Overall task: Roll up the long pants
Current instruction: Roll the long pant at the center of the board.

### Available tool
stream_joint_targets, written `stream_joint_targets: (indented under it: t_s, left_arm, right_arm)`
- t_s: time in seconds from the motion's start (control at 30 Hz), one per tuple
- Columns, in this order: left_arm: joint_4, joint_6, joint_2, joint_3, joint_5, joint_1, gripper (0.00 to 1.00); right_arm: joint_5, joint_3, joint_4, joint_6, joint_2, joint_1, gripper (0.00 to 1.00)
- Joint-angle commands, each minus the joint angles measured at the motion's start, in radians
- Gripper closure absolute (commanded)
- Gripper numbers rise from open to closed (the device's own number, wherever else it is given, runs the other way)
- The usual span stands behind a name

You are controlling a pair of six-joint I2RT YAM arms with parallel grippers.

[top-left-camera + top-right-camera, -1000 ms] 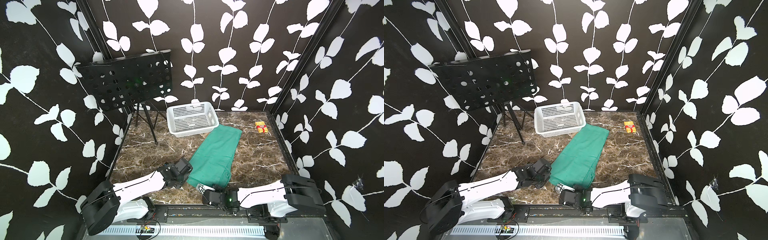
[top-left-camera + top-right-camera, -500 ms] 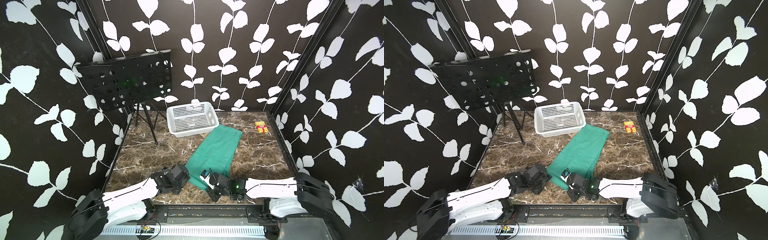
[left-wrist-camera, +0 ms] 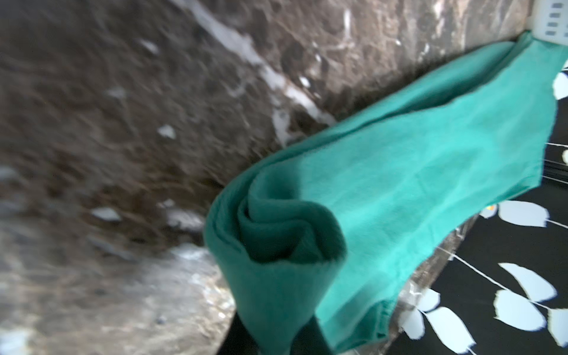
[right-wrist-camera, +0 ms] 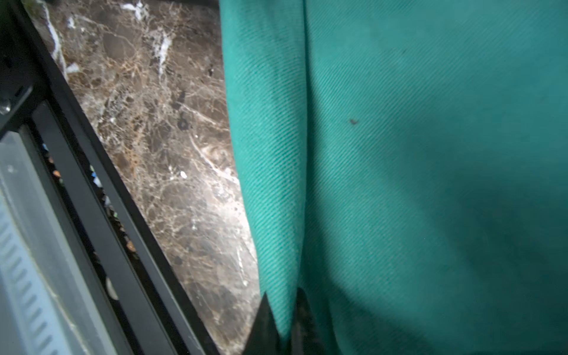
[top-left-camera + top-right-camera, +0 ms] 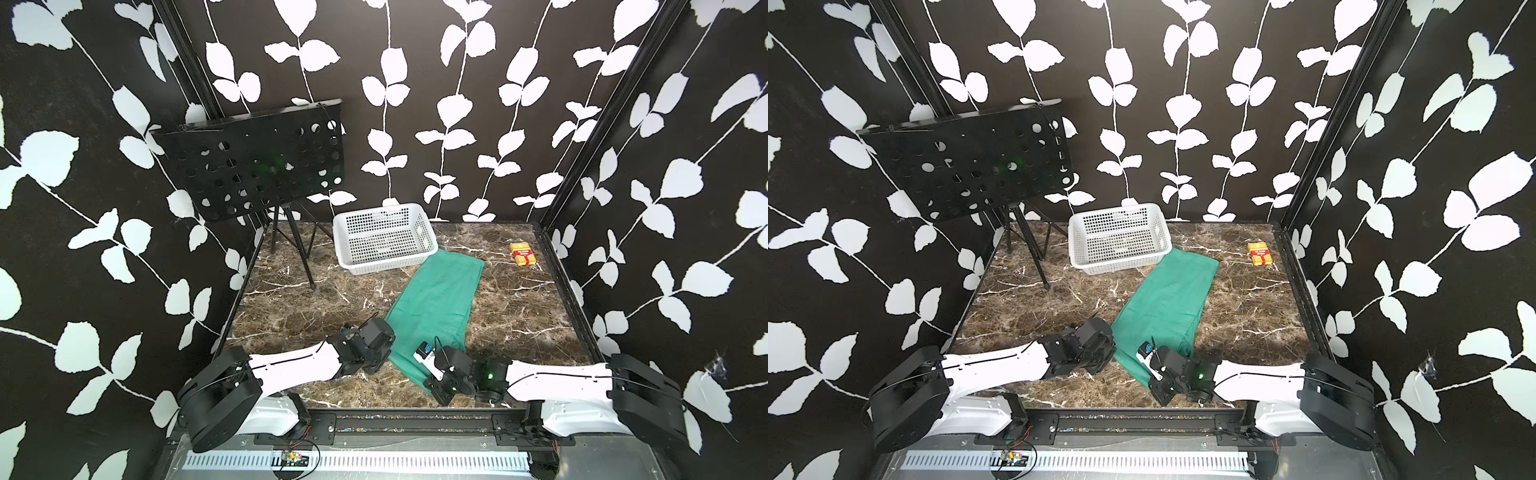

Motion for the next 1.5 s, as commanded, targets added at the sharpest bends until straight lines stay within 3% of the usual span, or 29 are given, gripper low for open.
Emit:
stream_joint_targets:
  t_s: [0.0,0.07,0.13,0.37,0.53,0.7,0.77,0.83,0.9,0.97,1.17,1.33,1.47]
  left_arm:
    - [-0.042,0.028,0.014,0.042,-0.019,0.005,0.96]
    - [-0.063,0.037,0.028,0.063,0.001,0.005,0.98]
    - [-0.082,0.042,0.043,0.080,0.019,0.005,0.99]
    - [-0.104,0.038,0.075,0.108,0.049,0.004,1.00]
    - [-0.111,0.026,0.083,0.109,0.056,0.005,1.00]
    - [-0.112,0.013,0.075,0.103,0.053,0.005,1.00]
    - [-0.125,0.012,0.057,0.101,0.039,0.005,0.95]
    - [-0.164,0.023,0.026,0.110,0.006,0.005,0.79]
    - [-0.202,0.038,-0.016,0.110,-0.035,0.005,0.58]
    - [-0.213,0.053,-0.062,0.093,-0.069,0.005,0.50]
    - [-0.106,0.148,-0.227,-0.033,-0.099,0.005,0.50]
    - [-0.159,0.239,-0.295,-0.056,-0.039,0.005,0.71]
    - [-0.080,0.282,-0.258,-0.076,0.036,0.005,0.74]
  right_arm:
    - [0.061,-0.012,-0.094,-0.016,-0.052,0.005,0.58]
    - [0.131,0.033,-0.133,-0.067,-0.098,0.044,0.43]
    - [0.219,0.061,-0.131,-0.134,-0.131,0.098,0.36]
    - [0.368,0.093,0.029,-0.203,-0.011,0.156,0.38]
    - [0.396,0.114,0.152,-0.193,0.116,0.158,0.48]
    - [0.369,0.108,0.202,-0.127,0.174,0.156,0.82]
    - [0.340,0.091,0.199,-0.077,0.167,0.151,0.92]
    - [0.267,0.107,0.134,-0.008,0.157,0.127,1.00]
    - [0.175,0.100,0.112,0.061,0.138,0.094,1.00]
    - [0.116,0.079,0.113,0.125,0.110,0.064,1.00]
    - [-0.065,0.070,0.058,0.204,0.090,-0.064,1.00]
    - [-0.229,0.106,0.023,0.238,0.153,-0.175,1.00]
    - [-0.330,0.135,-0.005,0.252,0.197,-0.253,1.00]
